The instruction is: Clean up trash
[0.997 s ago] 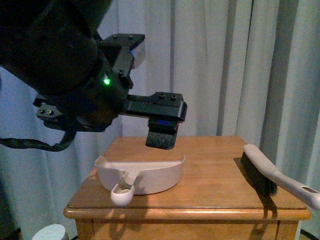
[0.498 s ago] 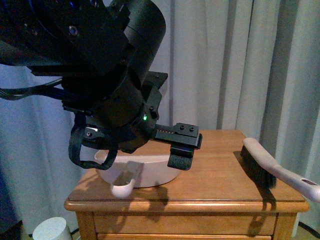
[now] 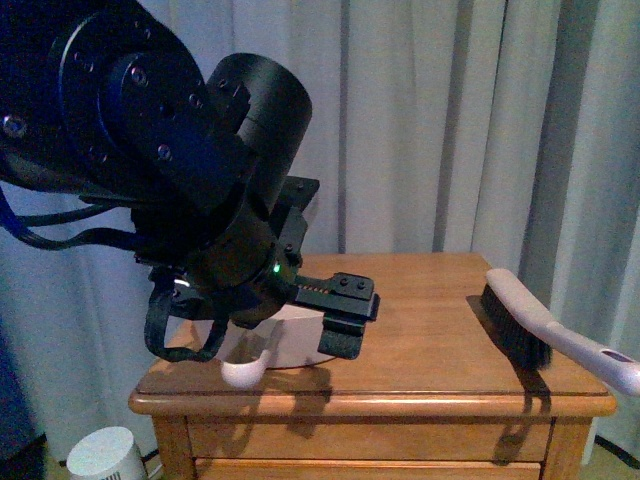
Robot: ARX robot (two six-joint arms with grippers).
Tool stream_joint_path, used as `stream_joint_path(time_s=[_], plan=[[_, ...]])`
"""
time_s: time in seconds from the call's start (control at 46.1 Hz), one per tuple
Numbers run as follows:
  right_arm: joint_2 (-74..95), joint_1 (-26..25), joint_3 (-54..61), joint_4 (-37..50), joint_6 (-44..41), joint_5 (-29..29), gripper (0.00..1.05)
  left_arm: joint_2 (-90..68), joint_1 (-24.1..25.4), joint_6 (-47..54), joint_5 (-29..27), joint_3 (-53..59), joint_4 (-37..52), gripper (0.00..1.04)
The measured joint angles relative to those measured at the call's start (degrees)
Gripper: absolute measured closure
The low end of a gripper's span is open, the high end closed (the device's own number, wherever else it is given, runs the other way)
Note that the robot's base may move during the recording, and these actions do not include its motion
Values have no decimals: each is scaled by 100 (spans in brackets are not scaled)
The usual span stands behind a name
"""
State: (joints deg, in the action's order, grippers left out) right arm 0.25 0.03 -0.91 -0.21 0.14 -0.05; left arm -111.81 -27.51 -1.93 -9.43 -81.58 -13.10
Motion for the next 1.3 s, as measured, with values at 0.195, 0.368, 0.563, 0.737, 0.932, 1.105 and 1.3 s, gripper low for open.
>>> stream_joint_path(time_s=[0.195, 0.368, 0.563, 0.737, 0.932, 1.105, 1.3], plan=[[0, 0, 0, 0, 0, 0, 7, -72, 170, 63, 0, 120, 77, 8], [0, 0, 0, 0, 0, 0, 7, -81, 249, 85, 24, 267, 170, 8], [0, 0, 0, 0, 0, 0, 7, -81, 282, 127, 33, 422, 229, 8], [0, 0, 0, 0, 0, 0, 7, -81, 315, 175, 42, 422, 229, 8], [0, 0, 0, 0, 0, 0, 7, -81, 330, 234, 44, 422, 227, 39], [0, 0, 0, 0, 0, 0, 7, -81, 330, 258, 63, 422, 229, 62], [0, 0, 0, 0, 0, 0, 7, -81, 332, 278, 46, 422, 229, 76]])
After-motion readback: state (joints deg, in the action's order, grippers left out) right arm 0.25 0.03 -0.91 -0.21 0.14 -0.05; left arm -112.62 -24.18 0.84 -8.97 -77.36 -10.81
